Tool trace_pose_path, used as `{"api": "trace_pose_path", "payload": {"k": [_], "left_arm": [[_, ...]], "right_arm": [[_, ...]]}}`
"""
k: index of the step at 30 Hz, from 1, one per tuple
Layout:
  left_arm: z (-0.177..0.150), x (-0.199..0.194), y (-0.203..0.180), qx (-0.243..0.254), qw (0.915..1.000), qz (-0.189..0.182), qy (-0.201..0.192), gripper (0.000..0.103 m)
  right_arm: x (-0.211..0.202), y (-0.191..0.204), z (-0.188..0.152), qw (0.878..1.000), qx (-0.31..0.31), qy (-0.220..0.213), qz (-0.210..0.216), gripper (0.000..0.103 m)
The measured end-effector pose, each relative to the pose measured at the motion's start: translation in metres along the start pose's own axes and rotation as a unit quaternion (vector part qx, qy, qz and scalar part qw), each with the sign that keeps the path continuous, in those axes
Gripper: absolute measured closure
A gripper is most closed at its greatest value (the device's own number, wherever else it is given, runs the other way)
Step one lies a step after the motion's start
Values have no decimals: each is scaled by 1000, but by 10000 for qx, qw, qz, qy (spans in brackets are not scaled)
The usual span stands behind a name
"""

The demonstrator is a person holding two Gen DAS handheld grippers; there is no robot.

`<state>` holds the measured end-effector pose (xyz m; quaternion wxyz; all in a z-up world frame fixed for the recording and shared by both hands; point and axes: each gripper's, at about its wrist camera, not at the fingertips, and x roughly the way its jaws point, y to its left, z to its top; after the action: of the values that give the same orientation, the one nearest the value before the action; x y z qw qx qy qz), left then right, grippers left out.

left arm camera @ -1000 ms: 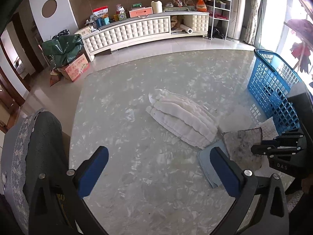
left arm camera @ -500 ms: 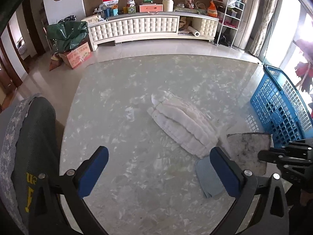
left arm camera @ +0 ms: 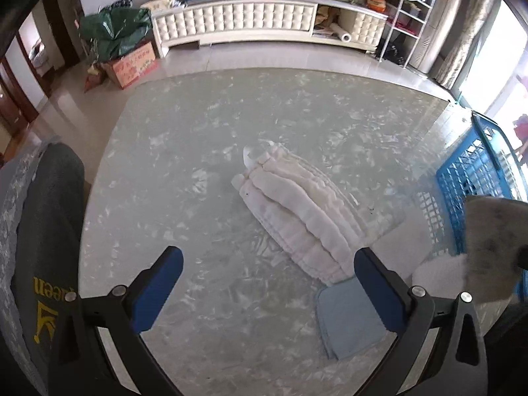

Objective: Organize soft objects
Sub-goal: 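Drop the grey felt pad into the basket while the left gripper nears the white cloth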

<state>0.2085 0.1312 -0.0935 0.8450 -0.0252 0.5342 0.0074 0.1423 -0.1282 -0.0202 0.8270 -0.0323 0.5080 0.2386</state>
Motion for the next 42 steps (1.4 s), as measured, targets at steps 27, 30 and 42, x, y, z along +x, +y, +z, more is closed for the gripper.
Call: {"api": "trace_pose_path", "payload": {"k": [27,30,42], "left_arm": [[34,109,-29,-64,9967,542,593,0],[34,112,-30,-138,9967,606,528,0],[34,121,-29,-375,9965,396,633,0]], "right_arm": [[-36,-95,-19,9956,832,-411,157,97],[-18,-107,-19,9948,979,-235,138,97],[38,-123,-6,9929,1126,255,-270,97]]}}
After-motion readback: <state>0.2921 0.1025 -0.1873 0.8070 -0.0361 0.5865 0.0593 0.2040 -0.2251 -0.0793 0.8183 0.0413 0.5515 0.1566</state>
